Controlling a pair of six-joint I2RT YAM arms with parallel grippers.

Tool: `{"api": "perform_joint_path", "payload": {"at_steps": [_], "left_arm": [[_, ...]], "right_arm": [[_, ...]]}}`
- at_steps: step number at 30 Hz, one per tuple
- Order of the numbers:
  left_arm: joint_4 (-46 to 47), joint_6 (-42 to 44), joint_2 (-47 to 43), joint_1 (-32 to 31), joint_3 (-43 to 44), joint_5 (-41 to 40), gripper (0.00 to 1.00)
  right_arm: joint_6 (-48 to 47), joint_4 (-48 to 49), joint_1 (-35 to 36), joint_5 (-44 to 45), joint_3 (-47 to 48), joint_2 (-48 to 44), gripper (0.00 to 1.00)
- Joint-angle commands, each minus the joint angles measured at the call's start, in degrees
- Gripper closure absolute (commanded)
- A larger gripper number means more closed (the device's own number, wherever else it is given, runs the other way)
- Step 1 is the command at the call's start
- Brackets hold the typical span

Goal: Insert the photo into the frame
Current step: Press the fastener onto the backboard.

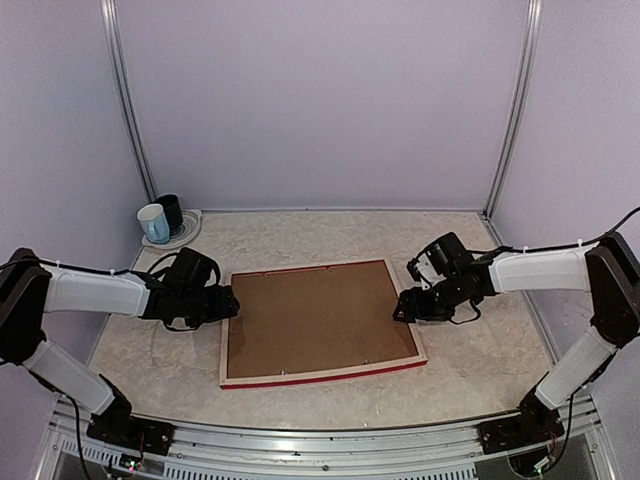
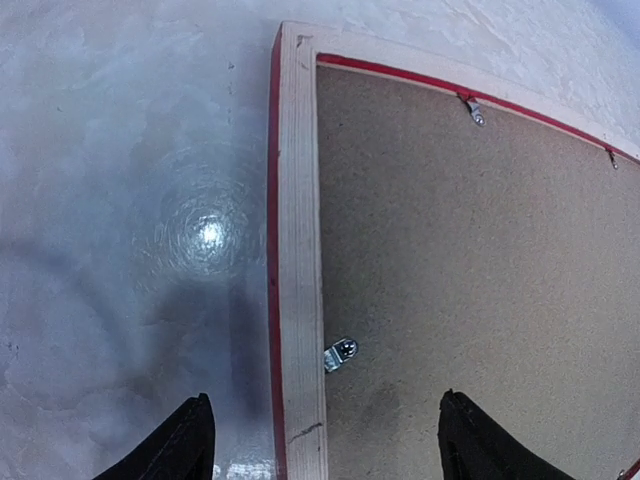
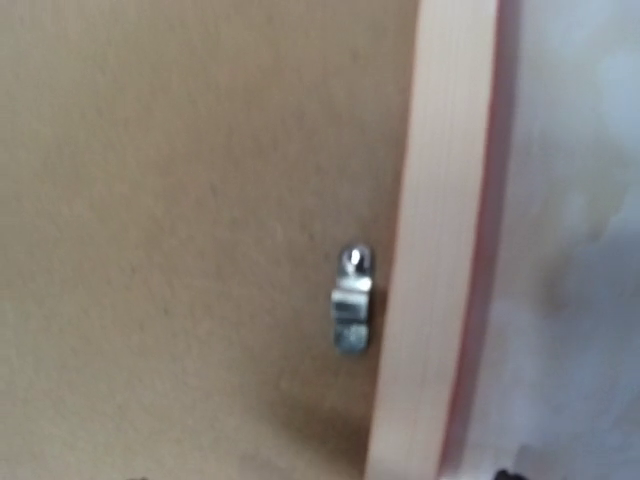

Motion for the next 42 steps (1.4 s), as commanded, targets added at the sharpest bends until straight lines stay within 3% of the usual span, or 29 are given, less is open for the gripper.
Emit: {"api": "perform_joint_path", "payload": {"at_steps": [1, 7, 27, 32, 42], "left_arm": [[3.2, 2.4, 1.3, -0.2, -0.9, 1.1, 0.21], [5.7, 3.7, 3.0, -0.2, -1.6, 2.2, 0.12], [11.1, 6.2, 4.9, -0.3, -5.6, 3.2, 0.13], [11.8, 6.5, 5.0, -0.3, -6.3, 3.3, 0.13], [12.1, 6.8, 4.8, -0.2, -6.8, 3.2, 0.13]], "right_arm": [[0.3, -2.6, -0.3, 3.7, 3.9, 0.4, 0.26], [1.4, -3.2, -0.3, 7.0, 8.5, 3.2, 0.28], [-0.3, -5.0, -0.3, 9.8, 11.8, 12.0, 0.47], [-0.4, -5.1, -0.3, 10.5, 11.8, 12.5, 0.59], [-1.8, -5.2, -0.3, 10.7, 11.3, 13.7, 0.68]]}}
